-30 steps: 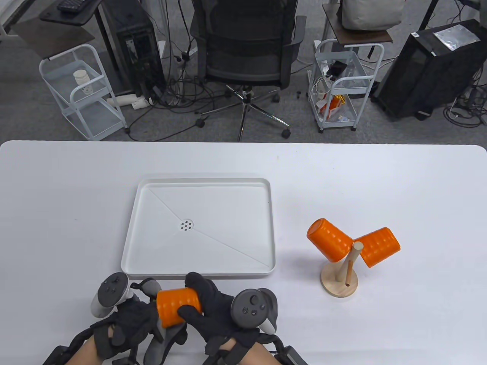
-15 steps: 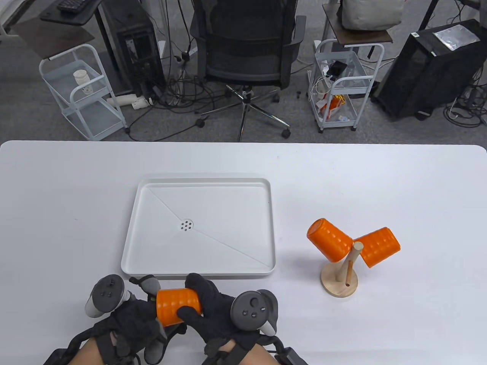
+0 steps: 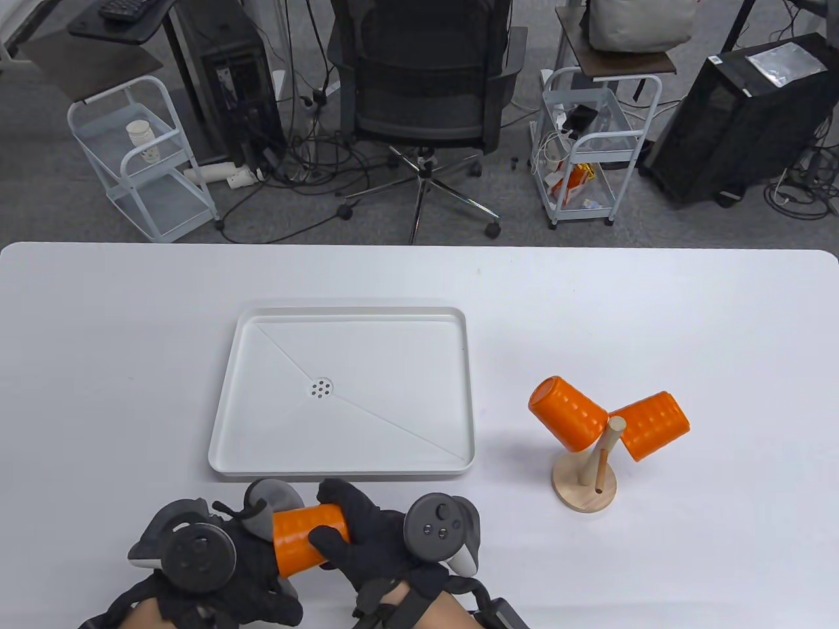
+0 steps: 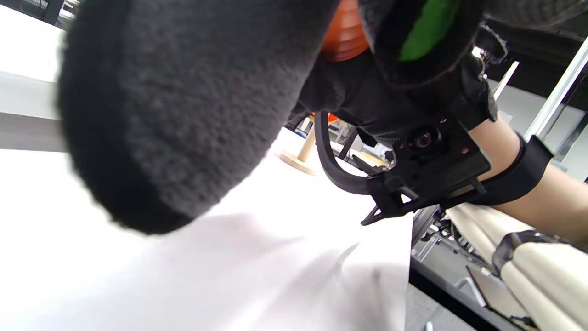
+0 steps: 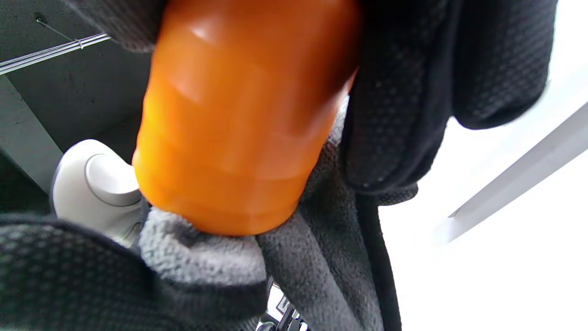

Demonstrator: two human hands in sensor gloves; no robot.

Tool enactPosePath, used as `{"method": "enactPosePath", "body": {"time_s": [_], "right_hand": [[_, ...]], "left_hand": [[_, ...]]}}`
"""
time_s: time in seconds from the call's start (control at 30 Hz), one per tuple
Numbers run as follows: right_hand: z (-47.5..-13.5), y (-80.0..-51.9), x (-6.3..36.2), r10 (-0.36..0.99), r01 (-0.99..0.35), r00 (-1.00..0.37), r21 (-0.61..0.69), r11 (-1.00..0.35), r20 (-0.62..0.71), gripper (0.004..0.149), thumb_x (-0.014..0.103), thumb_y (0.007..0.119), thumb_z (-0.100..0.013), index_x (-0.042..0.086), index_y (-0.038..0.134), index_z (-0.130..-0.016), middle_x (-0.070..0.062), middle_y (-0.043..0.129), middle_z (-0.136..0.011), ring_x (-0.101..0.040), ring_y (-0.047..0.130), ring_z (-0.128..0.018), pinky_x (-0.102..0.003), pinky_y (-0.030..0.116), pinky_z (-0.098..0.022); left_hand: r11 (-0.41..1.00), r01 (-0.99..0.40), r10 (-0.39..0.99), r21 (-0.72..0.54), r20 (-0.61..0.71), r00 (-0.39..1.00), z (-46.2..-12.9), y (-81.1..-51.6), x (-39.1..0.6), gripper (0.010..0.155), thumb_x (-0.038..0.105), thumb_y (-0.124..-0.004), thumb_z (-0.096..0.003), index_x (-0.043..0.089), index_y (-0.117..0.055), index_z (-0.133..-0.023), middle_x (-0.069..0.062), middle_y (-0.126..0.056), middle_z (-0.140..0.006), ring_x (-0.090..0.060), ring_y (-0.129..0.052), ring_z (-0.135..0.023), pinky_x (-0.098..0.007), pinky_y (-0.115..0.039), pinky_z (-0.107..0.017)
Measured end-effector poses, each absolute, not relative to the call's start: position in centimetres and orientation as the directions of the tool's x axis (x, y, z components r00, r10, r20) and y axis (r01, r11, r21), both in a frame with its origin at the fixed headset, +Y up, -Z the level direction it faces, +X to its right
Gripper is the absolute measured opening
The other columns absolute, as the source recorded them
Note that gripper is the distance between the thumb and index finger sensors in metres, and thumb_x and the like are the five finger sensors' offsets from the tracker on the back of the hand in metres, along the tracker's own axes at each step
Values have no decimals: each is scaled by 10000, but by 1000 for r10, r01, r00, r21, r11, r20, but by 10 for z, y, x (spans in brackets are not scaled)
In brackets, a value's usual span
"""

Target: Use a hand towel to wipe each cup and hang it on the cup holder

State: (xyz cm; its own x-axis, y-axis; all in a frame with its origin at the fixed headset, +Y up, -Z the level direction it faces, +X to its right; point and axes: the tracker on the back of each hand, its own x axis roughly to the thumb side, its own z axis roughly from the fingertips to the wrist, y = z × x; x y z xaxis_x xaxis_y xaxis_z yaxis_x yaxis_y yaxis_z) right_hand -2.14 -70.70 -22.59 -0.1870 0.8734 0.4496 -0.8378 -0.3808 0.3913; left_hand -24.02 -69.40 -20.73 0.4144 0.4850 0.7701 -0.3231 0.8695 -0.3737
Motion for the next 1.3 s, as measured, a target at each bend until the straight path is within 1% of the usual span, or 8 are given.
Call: {"method": "enactPosePath", "body": {"time_s": [0.17, 0.37, 0.6, 0.7, 0.8, 0.93, 1.13, 1.3], "right_hand": [[-226, -707, -22, 850, -829, -203, 376, -414, 487, 812, 572, 657, -490, -27, 455, -998, -326, 740, -863, -325, 1058, -389, -566, 860, -433], [-223, -705, -25, 799, -811, -243, 336, -479, 550, 801, 555, 663, -492, 3, 408, -1013, -319, 680, -909, -353, 1030, -457, -592, 826, -477], [-219, -705, -30, 740, -775, -286, 307, -552, 609, 798, 530, 679, -494, 24, 357, -1020, -310, 613, -957, -394, 1000, -539, -624, 785, -521], [-218, -706, -31, 720, -761, -306, 294, -579, 623, 797, 521, 684, -495, 29, 341, -1020, -308, 590, -970, -409, 989, -569, -633, 771, -536], [-219, -706, -30, 737, -767, -301, 306, -565, 605, 797, 519, 686, -495, 19, 351, -1017, -321, 604, -957, -410, 999, -554, -630, 778, -526], [-223, -708, -26, 793, -794, -270, 340, -504, 546, 799, 531, 675, -494, -7, 384, -1009, -339, 657, -918, -400, 1027, -508, -615, 807, -497], [-226, -712, -25, 861, -813, -221, 401, -422, 458, 804, 553, 657, -494, -36, 435, -996, -359, 725, -853, -359, 1057, -415, -587, 846, -445], [-226, -713, -25, 883, -815, -209, 424, -395, 421, 808, 562, 650, -495, -46, 455, -989, -362, 750, -826, -340, 1064, -380, -574, 862, -422]], "left_hand": [[748, -426, 651, -508, 683, 330, -215, -704, -243, 868, 810, -596, -370, 326, -564, -1089, 137, -491, -1202, -385, -845, -847, -654, -664, -650], [510, -494, 852, -704, 492, 177, -227, -720, -247, 868, 827, -543, -402, 309, -566, -1098, 113, -507, -1203, -402, -867, -832, -660, -678, -627], [153, -445, 983, -882, 183, -25, -239, -743, -251, 902, 846, -407, -435, 275, -544, -1119, 65, -508, -1208, -406, -899, -816, -644, -728, -591], [94, -405, 990, -909, 130, -63, -242, -748, -252, 907, 847, -368, -453, 267, -512, -1135, 54, -481, -1217, -393, -900, -821, -630, -739, -590], [119, -423, 989, -898, 146, -33, -241, -747, -251, 887, 843, -401, -458, 275, -513, -1131, 61, -488, -1214, -397, -895, -826, -633, -729, -595], [329, -478, 942, -814, 322, 100, -234, -731, -250, 868, 809, -512, -427, 275, -548, -1110, 64, -506, -1206, -475, -819, -864, -692, -635, -623], [652, -404, 757, -641, 578, 305, -221, -710, -246, 844, 775, -582, -412, 292, -542, -1103, 99, -469, -1212, -514, -704, -941, -725, -552, -662], [783, -340, 621, -521, 685, 380, -214, -700, -243, 831, 764, -613, -404, 300, -568, -1093, 114, -486, -1208, -517, -712, -943, -728, -549, -670]]}}
